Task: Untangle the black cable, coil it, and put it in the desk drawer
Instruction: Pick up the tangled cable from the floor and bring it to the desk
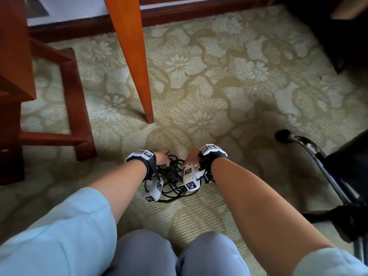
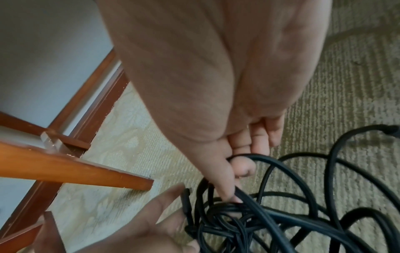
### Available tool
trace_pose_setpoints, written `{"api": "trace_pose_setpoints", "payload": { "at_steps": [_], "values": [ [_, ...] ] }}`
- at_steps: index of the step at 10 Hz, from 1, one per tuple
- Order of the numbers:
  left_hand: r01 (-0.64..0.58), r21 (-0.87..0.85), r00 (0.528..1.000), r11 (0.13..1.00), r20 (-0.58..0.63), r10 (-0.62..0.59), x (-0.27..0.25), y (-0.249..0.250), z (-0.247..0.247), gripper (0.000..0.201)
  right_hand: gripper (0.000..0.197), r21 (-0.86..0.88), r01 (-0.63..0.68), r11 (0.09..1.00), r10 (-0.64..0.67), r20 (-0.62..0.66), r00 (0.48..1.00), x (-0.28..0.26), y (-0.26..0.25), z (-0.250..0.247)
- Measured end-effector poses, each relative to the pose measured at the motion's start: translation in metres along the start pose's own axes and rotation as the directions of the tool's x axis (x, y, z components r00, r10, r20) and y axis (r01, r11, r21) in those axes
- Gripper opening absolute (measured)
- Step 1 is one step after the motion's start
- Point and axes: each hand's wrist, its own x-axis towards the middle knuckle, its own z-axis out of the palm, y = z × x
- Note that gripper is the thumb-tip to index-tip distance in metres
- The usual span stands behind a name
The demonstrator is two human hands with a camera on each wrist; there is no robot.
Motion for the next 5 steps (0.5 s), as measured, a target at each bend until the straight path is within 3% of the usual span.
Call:
{"api": "trace_pose_setpoints", "payload": {
  "at_steps": [1, 2, 3, 4, 5],
  "values": [
    [-0.033, -0.002, 0.999, 0.999, 0.002, 0.033, -0.009, 0.005, -0.002, 0.076, 0.038, 0.009, 0.036, 0.999, -0.036, 0.042, 0.998, -0.076, -0.023, -0.01],
    [-0.074, -0.043, 0.997, 0.996, -0.022, 0.073, -0.023, 0.014, -0.011, 0.074, 0.023, -0.018, 0.083, 0.996, -0.082, 0.08, 0.993, -0.118, -0.037, -0.023],
    [-0.013, -0.013, 1.0, 1.0, -0.007, 0.013, -0.061, 0.029, -0.027, 0.073, 0.027, -0.092, 0.14, 0.986, -0.129, 0.114, 0.985, -0.156, -0.046, -0.042],
    [0.024, 0.093, 0.999, 0.995, -0.051, -0.019, -0.112, 0.054, -0.046, 0.067, 0.019, -0.152, 0.182, 0.972, -0.173, 0.07, 0.982, -0.21, -0.054, -0.072],
    [0.023, 0.21, 0.994, 0.978, -0.112, 0.0, -0.16, 0.082, -0.066, 0.027, 0.021, -0.156, 0.236, 0.959, -0.23, 0.06, 0.971, -0.254, -0.058, -0.093]
  ]
}}
